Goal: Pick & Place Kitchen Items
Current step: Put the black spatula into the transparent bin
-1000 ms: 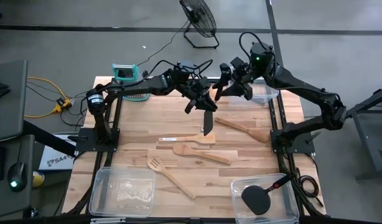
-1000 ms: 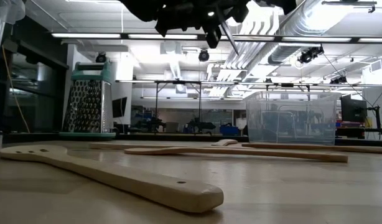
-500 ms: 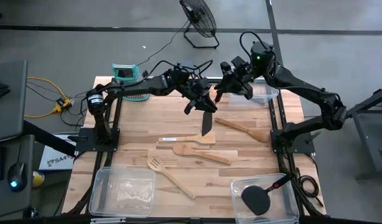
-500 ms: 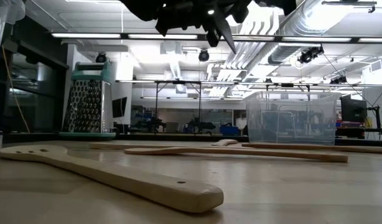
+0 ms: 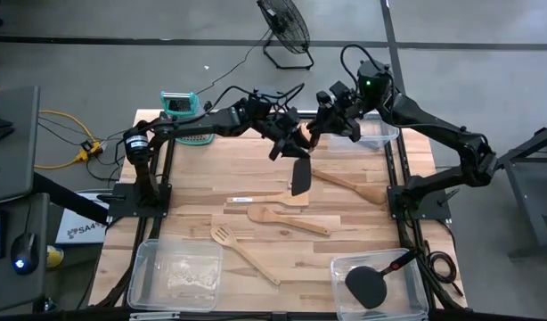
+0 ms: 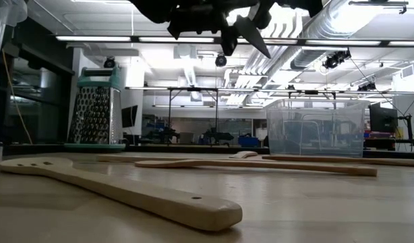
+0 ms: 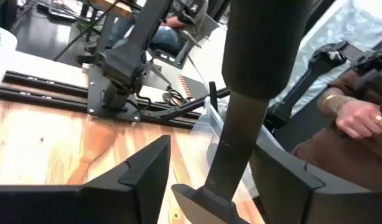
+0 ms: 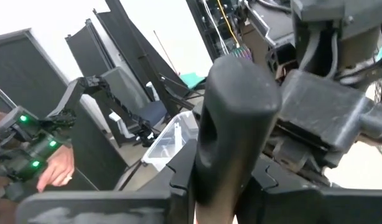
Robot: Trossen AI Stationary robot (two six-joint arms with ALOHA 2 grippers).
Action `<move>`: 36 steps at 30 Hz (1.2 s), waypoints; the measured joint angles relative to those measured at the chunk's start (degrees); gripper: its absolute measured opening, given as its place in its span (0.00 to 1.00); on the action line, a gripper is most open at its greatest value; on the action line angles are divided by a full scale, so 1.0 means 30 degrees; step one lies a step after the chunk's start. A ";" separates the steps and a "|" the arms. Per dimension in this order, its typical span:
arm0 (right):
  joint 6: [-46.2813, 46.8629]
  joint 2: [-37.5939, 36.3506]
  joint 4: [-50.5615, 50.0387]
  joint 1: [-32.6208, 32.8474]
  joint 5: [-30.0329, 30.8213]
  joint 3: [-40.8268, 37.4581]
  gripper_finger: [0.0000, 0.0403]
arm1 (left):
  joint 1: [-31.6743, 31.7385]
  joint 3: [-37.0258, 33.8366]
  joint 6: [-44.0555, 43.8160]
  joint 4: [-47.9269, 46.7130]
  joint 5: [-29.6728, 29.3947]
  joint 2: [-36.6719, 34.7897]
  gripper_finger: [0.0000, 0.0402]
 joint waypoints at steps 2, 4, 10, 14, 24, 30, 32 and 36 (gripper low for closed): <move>-0.0012 0.0000 -0.0268 0.0000 0.0099 0.0000 0.14 | 0.0015 0.0000 -0.0165 0.0024 -0.0027 0.0000 0.55; -0.0007 0.0000 -0.0827 -0.0130 0.0227 0.0000 0.14 | 0.0015 0.0000 -0.0594 0.0016 -0.0035 0.0000 0.55; -0.0021 -0.0265 -0.2401 -0.0821 0.0418 0.0000 0.14 | 0.0024 -0.0001 -0.1163 -0.0379 -0.0056 -0.0353 0.53; -0.0021 -0.0933 -0.3384 -0.1441 0.0505 0.0000 0.14 | 0.0190 -0.0007 -0.1191 -0.1278 -0.0920 -0.0974 0.50; -0.0871 -0.3730 -0.7348 -0.2344 0.1718 0.0000 0.14 | 0.0811 0.0007 -0.0261 -0.5088 -0.7216 -0.3479 0.41; -0.1388 -0.5708 -1.0788 -0.2324 0.3765 0.0000 0.14 | 0.0750 0.0007 0.0596 -0.5391 -0.9401 -0.4307 0.36; -0.1097 -0.6587 -1.1577 -0.2324 0.4652 0.0000 0.14 | 0.0751 0.0007 0.0633 -0.5409 -0.9441 -0.4313 0.35; 0.0445 -0.8556 -1.2921 -0.2324 0.6613 0.0000 0.14 | 0.0750 0.0007 0.0671 -0.5619 -0.9440 -0.4313 0.35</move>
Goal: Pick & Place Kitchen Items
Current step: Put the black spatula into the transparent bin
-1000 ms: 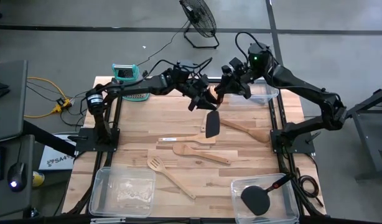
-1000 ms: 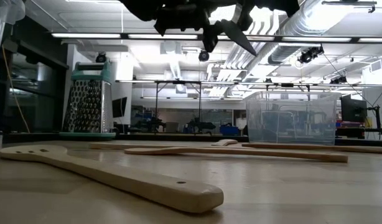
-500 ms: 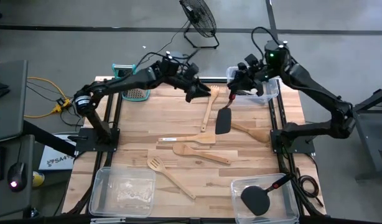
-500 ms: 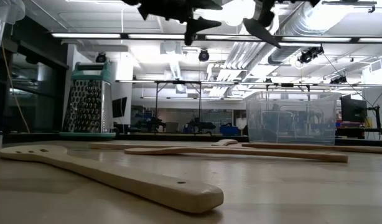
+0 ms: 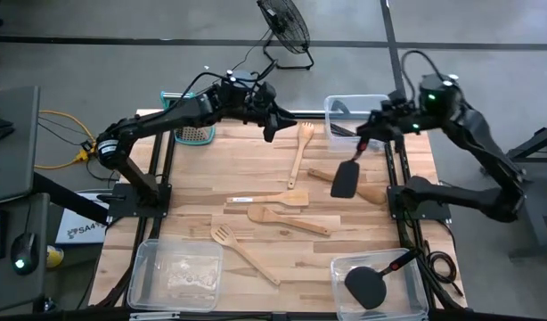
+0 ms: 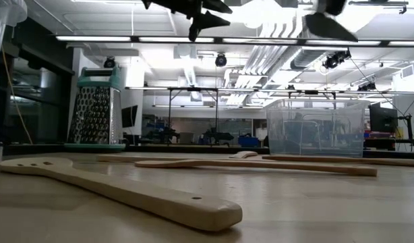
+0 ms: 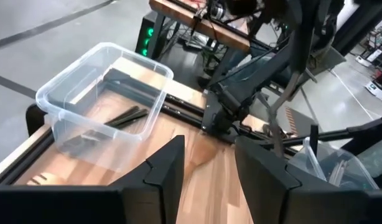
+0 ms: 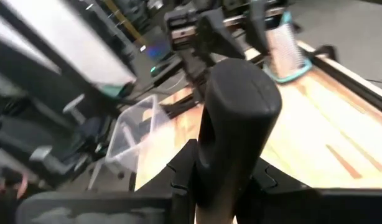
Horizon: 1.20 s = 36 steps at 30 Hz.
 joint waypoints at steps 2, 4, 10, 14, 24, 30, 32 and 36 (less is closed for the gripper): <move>0.1158 -0.0922 -0.0579 0.0000 0.1040 0.0000 0.14 | 0.0000 0.0000 0.0249 -0.0349 0.0000 0.0000 0.34; 0.2228 -0.1708 -0.1137 0.0000 0.1872 0.0000 0.14 | 0.0000 -0.0007 0.0457 -0.0379 0.0000 0.0007 0.34; 0.4360 -0.3462 -0.2910 0.0015 0.2693 0.0007 0.14 | 0.0000 -0.0007 0.0558 -0.0366 0.0313 0.0007 0.34; 0.5018 -0.4012 -0.4894 0.0022 0.2507 0.0007 0.14 | 0.0000 -0.0007 0.1419 -0.0390 0.0656 0.0007 0.34; 0.8044 -0.4609 -0.7408 0.1069 0.1433 0.0000 0.14 | 0.0000 -0.0007 0.1979 -0.0372 0.0656 0.0015 0.34; 0.9986 -0.4951 -0.7602 0.2167 0.2389 0.0000 0.14 | 0.0000 -0.0007 0.1979 -0.0368 0.0663 0.0015 0.34; 1.0380 -0.4914 -0.7181 0.2454 0.2402 0.0000 0.14 | 0.0000 -0.0007 0.1982 -0.0368 0.0663 0.0015 0.34; 1.0746 -0.4514 -0.6542 0.3086 0.2889 0.0007 0.14 | 0.0000 -0.0007 0.1979 -0.0361 0.0663 0.0015 0.34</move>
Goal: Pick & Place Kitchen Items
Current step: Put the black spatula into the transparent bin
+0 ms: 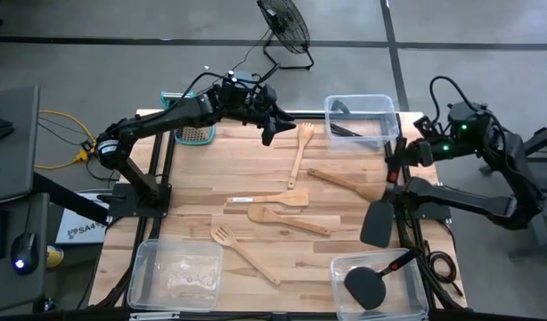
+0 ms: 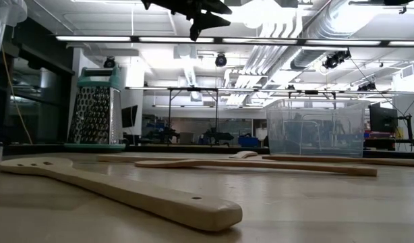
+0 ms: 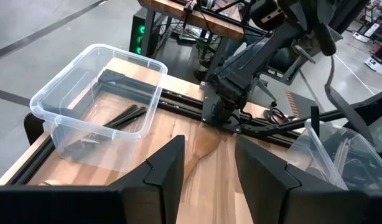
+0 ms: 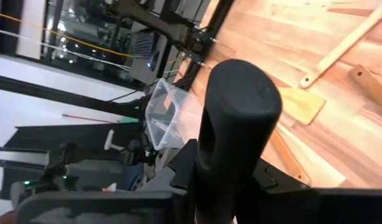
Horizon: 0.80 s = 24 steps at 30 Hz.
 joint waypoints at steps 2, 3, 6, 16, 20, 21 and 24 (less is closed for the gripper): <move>0.0009 0.0354 0.0317 0.0472 0.0298 0.0000 0.14 | 0.0000 0.0000 0.0007 0.0000 0.0000 0.0007 0.34; 0.0007 0.0587 0.0501 0.0765 0.0542 0.0000 0.14 | 0.0000 0.0000 0.0007 0.0000 0.0000 0.0007 0.34; -0.0010 0.1568 0.1459 0.2009 0.1821 0.0000 0.14 | 0.0000 0.0000 0.0007 0.0000 0.0000 0.0007 0.34; 0.0960 0.4706 0.3550 0.8105 0.6698 -0.0029 0.14 | 0.0007 0.0000 0.0000 -0.0007 0.0000 0.0015 0.34; 0.2801 0.5138 0.3570 1.0842 0.8295 -0.0022 0.14 | 0.0007 0.0000 0.0000 -0.0011 0.0000 0.0015 0.34; 0.3343 0.5213 0.3570 1.1560 0.8797 -0.0026 0.14 | 0.0007 0.0000 0.0000 -0.0023 0.0000 0.0015 0.34; 0.5257 0.5374 0.3563 1.3741 1.0321 -0.0026 0.14 | 0.0007 0.0000 0.0000 -0.0155 0.0000 0.0015 0.34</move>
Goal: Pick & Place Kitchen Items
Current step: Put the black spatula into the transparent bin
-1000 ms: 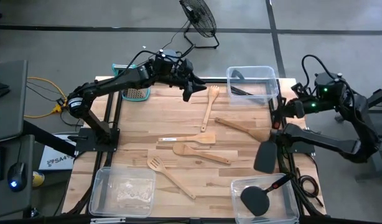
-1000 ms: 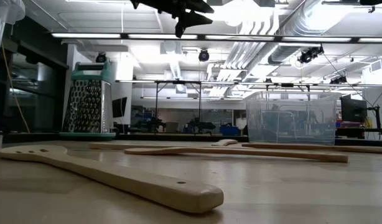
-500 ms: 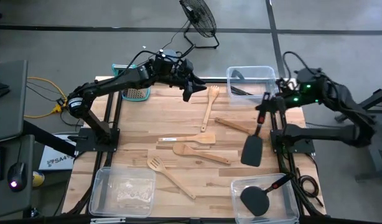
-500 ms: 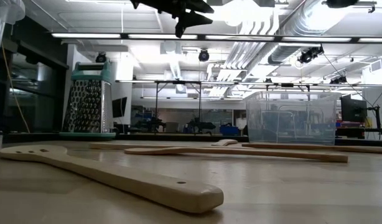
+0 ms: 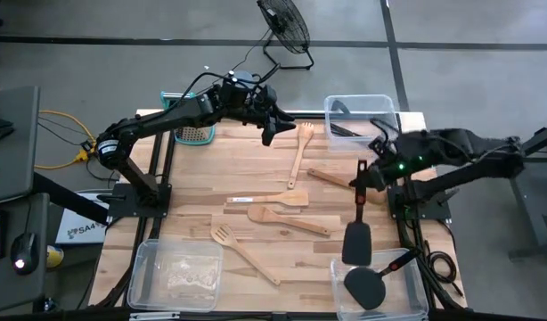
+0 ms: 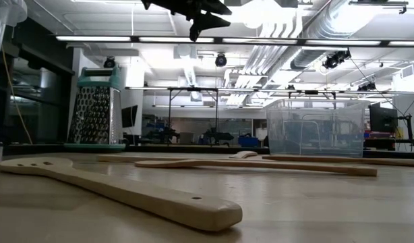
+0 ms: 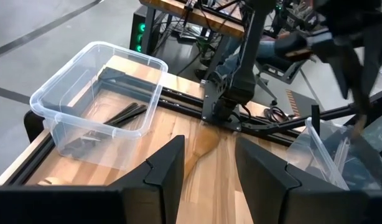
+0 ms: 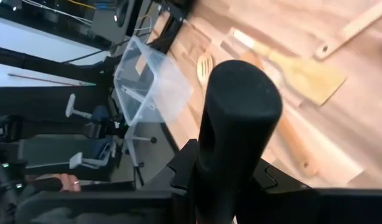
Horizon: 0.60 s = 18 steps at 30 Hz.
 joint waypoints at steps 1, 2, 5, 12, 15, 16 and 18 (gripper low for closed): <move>0.0652 0.0056 0.0000 0.0741 0.0529 0.0004 0.14 | 0.0000 0.0000 0.0000 -0.0046 0.0000 0.0000 0.34; 0.1290 0.0152 -0.0001 0.1524 0.1088 0.0006 0.14 | 0.0000 0.0000 0.0000 -0.0082 0.0000 0.0000 0.34; 0.3089 0.0608 -0.0273 0.3768 0.2946 0.0012 0.14 | 0.0000 0.0000 0.0000 -0.0100 0.0000 0.0000 0.34; 0.7003 0.2194 -0.1741 0.7616 0.6029 0.0012 0.14 | 0.0000 -0.0003 0.0000 -0.0107 0.0000 0.0000 0.34; 0.8612 0.2948 -0.2526 0.8739 0.6806 0.0014 0.14 | 0.0000 0.0000 0.0000 -0.0122 0.0007 0.0000 0.34; 0.9117 0.3226 -0.2911 0.9091 0.6981 0.0012 0.14 | 0.0000 -0.0003 0.0000 -0.0122 0.0007 0.0000 0.34; 1.0138 0.3765 -0.3607 0.9768 0.7129 0.0016 0.14 | 0.0000 -0.0003 0.0000 -0.0129 0.0007 0.0000 0.34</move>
